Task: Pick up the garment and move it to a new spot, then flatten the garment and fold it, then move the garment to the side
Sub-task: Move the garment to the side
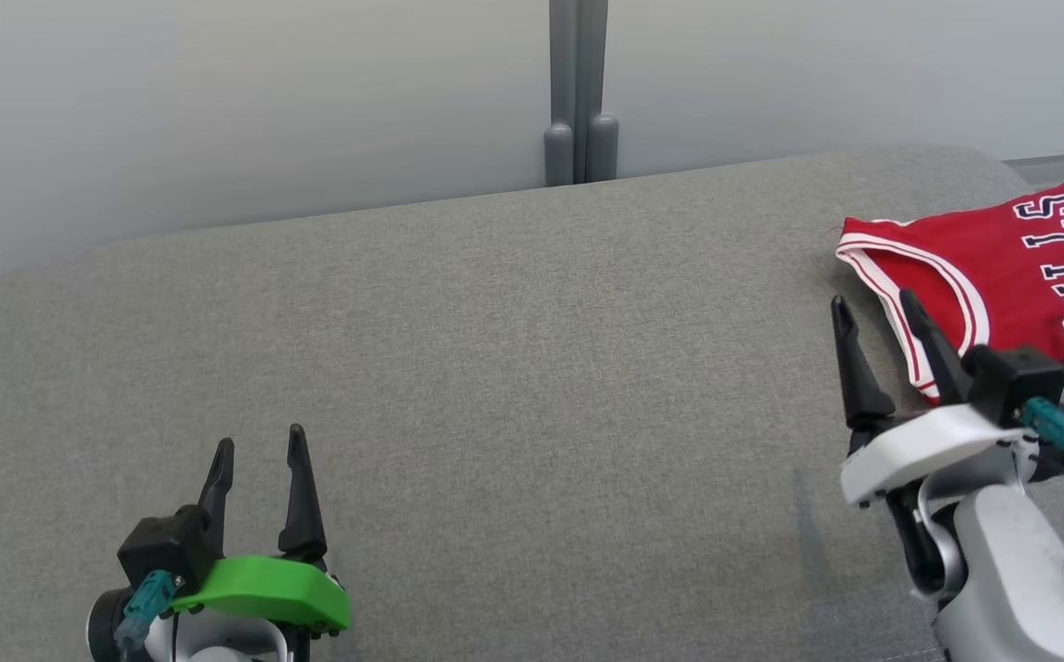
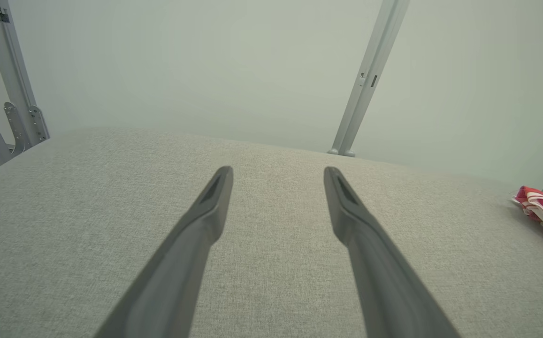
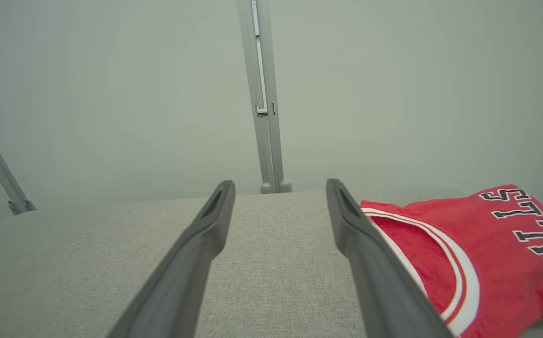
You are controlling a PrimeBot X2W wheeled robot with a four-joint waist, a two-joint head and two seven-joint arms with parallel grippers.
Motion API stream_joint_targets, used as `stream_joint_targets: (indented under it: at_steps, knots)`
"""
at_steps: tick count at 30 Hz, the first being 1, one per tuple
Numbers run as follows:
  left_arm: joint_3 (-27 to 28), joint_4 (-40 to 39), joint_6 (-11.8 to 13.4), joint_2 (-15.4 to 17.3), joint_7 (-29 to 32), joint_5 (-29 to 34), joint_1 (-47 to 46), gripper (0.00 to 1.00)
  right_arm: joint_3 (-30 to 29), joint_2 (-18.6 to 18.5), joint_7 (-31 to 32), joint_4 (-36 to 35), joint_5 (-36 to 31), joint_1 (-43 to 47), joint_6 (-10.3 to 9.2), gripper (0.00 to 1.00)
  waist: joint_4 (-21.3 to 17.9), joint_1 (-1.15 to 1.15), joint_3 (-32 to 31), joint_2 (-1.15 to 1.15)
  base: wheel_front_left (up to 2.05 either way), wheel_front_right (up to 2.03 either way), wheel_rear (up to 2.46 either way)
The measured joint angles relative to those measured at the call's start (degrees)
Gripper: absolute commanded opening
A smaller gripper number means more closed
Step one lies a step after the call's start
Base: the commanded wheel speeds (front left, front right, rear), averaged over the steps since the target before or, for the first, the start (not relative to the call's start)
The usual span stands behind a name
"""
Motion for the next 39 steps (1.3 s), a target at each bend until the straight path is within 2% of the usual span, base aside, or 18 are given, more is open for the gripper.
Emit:
stream_joint_targets:
  at_steps: [3, 9, 18, 39]
  knots:
    - [0.0, -0.1, 0.0, 0.0, -0.1, 0.9, 0.8, 1.0, -1.5, 3.6, 0.7, -4.6, -2.8, 4.7, 0.01, 1.0, 0.6, 0.0, 0.1, 0.0, 0.0, 0.0, 0.0]
    - [0.3, -0.6, 0.0, 0.2, -0.1, 2.8, 1.7, 1.0, -3.2, 6.3, 1.5, -10.6, -7.0, 10.9, 0.0, 1.0, 1.7, 0.0, 0.3, 0.0, 0.0, 0.0, 0.0]
    - [1.0, -2.5, 0.4, 0.2, -0.1, 5.1, 4.3, 1.0, -1.8, 6.9, 0.5, -13.8, -6.3, 14.5, 0.0, 1.0, 2.4, 0.0, 0.3, 0.0, 0.0, 0.0, 0.0]
    - [1.0, -3.8, 0.4, -0.3, -0.1, 5.8, 5.2, 1.0, -0.5, 6.9, -0.7, -13.5, -4.5, 14.9, 0.0, 1.0, 3.0, 0.0, 0.7, 0.0, 0.0, 0.0, 0.0]
